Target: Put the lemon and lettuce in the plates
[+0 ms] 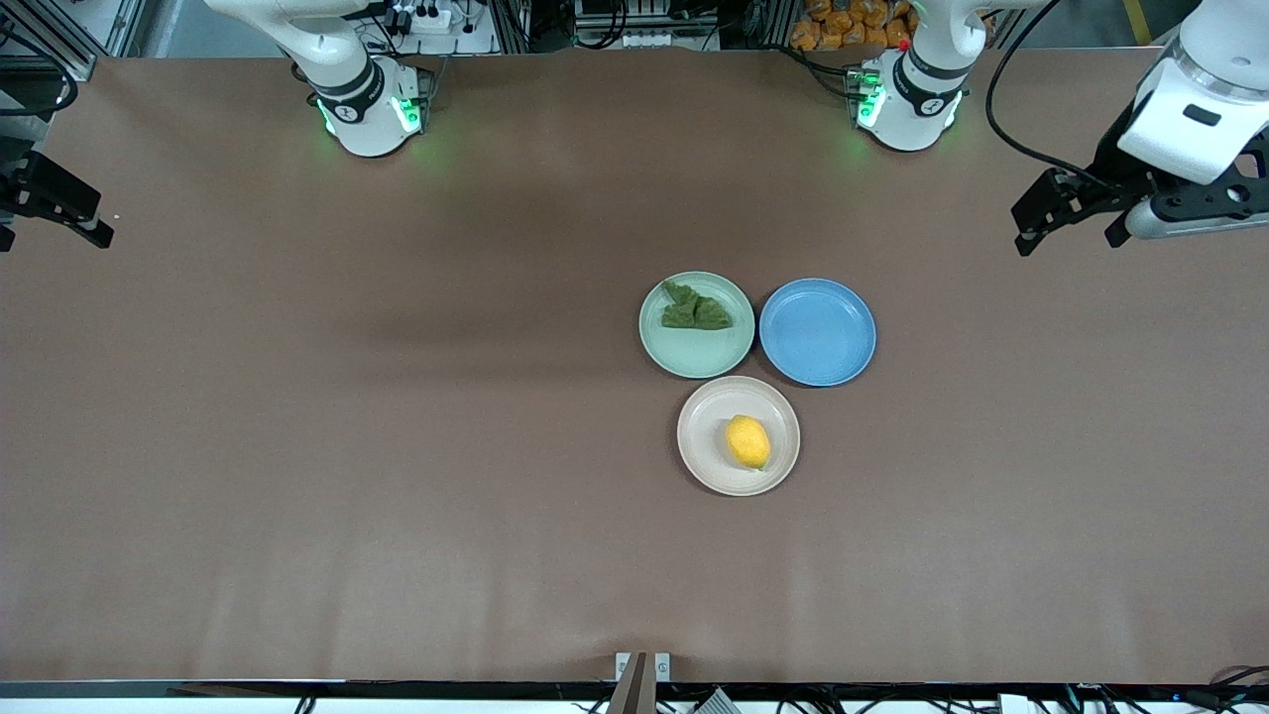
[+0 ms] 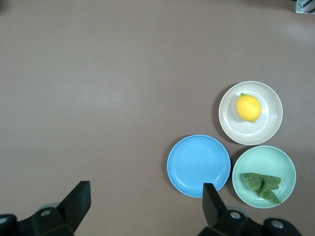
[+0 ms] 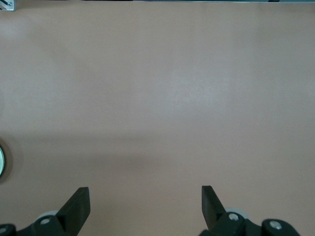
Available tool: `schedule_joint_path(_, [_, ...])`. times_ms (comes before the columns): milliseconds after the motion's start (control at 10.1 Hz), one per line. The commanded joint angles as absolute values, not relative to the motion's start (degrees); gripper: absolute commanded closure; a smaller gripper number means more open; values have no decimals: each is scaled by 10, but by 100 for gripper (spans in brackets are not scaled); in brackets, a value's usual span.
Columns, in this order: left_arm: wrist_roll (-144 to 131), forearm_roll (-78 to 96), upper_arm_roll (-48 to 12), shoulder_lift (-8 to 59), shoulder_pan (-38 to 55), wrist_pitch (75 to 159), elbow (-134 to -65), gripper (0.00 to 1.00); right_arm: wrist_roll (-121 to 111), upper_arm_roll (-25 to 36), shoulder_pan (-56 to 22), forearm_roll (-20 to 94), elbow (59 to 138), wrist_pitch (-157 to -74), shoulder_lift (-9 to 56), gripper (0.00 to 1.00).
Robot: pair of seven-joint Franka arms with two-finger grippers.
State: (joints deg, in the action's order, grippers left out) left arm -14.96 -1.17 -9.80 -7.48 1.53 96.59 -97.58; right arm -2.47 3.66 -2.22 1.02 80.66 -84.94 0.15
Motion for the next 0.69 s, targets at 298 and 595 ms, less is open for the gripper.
schedule_joint_path(298, [-90, 11, -97, -55, 4, 886, -897, 0, -33, 38, -22, 20, 835, -866, -13, 0])
schedule_joint_path(595, [-89, 11, -93, -49, 4, 880, -883, 0, -33, 38, -22, 20, 836, -866, -13, 0])
